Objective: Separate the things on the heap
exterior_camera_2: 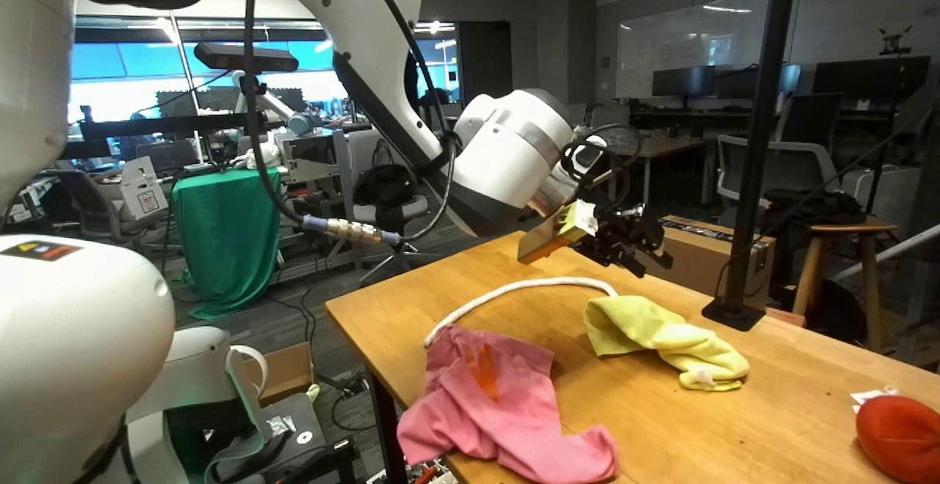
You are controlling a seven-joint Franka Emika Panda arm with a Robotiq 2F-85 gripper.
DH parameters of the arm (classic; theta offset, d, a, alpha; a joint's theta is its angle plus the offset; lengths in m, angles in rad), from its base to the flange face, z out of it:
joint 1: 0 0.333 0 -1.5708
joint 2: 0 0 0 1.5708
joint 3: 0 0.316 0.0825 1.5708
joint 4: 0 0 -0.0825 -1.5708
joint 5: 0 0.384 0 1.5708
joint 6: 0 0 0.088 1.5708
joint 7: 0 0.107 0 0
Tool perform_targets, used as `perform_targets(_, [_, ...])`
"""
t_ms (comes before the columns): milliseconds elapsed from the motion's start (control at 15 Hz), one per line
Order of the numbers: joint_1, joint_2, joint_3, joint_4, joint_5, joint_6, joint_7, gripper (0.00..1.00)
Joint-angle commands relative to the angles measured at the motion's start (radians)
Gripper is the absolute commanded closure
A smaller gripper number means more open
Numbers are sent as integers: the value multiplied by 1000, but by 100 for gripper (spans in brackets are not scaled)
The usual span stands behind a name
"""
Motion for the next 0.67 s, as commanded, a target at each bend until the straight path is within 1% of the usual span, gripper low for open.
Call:
perform_targets(0, [-69,-53,69,-30,128,16,-160,18])
perform_targets(133, [-107,-70,123,-40,206,27,-254,2])
perform_targets(200, [-128,-84,157,-47,249,41,-310,0])
perform_targets(400, [-189,-117,271,-67,371,66,-491,0])
perform_targets(600, [-239,-129,375,-65,475,62,-658,0])
